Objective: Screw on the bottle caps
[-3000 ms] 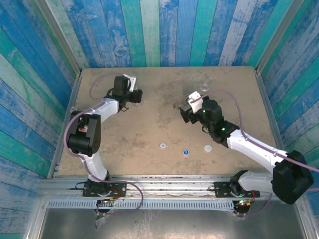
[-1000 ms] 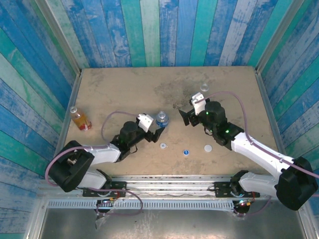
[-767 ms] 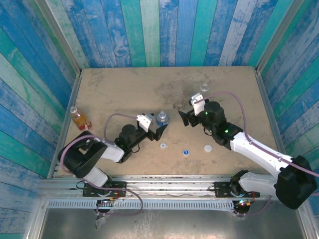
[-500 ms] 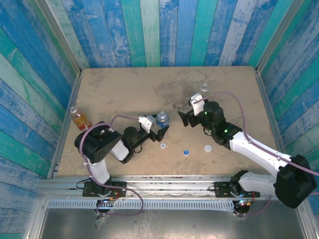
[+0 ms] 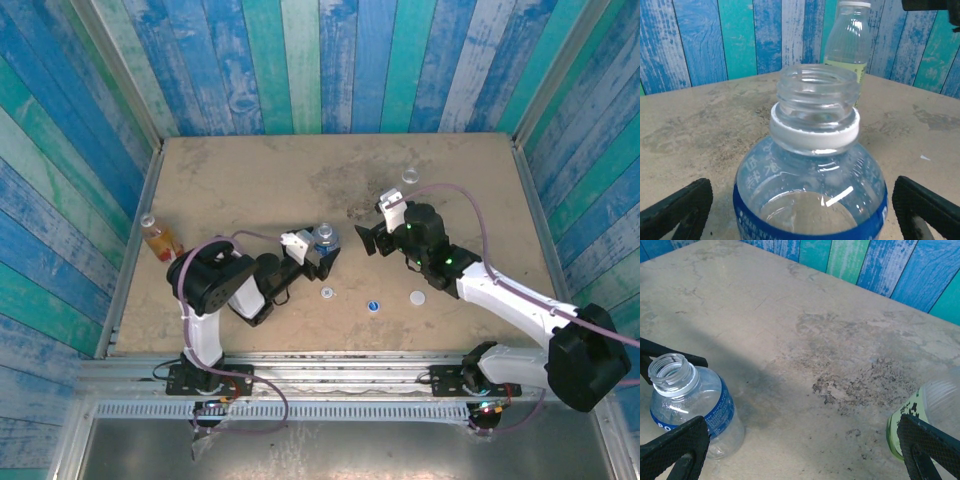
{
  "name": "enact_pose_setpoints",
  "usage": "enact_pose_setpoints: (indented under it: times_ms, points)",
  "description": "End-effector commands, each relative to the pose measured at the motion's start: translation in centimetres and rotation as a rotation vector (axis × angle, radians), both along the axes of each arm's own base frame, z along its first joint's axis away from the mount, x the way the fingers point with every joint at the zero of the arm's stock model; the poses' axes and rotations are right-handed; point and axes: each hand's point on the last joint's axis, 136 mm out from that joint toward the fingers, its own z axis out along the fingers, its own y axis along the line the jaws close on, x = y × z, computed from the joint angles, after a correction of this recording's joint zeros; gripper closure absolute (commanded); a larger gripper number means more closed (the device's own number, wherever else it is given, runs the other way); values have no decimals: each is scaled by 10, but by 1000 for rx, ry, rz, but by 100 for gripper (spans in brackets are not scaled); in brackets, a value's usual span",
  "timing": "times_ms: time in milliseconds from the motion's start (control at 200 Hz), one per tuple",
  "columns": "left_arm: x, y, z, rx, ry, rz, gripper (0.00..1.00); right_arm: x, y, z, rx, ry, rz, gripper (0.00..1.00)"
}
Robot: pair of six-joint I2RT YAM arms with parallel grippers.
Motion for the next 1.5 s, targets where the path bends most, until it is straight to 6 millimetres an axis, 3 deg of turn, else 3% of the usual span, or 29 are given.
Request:
enact_pose_setpoints:
  times_ms: [0, 421, 446, 456, 481, 511, 606, 836, 951, 1242, 1492]
  points:
    - [4, -4, -6, 14, -13, 0, 10, 0, 3, -1, 15, 8, 7, 0]
    - [5, -2, -18, 1, 66, 11, 22, 1, 5, -5, 18, 24, 12, 0]
    - [5, -2, -18, 1, 68, 13, 28, 1, 6, -6, 18, 26, 12, 0]
    - [5, -1, -19, 1, 71, 15, 37, 1, 5, -6, 17, 26, 12, 0]
    - [6, 0, -19, -4, 77, 24, 45, 1, 6, -6, 18, 25, 12, 0]
    - [7, 1, -19, -6, 77, 33, 49, 1, 5, -6, 18, 27, 11, 0]
    - [5, 1, -20, 0, 77, 25, 39, 1, 5, -7, 18, 28, 10, 0]
    - [2, 0, -17, -3, 69, 11, 42, -1, 5, -7, 28, 35, 8, 0]
    - [1, -2, -17, 2, 76, -2, 33, -1, 4, -8, 29, 37, 8, 0]
    - [-5, -2, -6, -9, 62, -21, 39, -5, 2, -12, 26, 57, 1, 0]
    - [-16, -3, 17, 0, 34, -66, 38, -31, -13, -18, 28, 128, -11, 0]
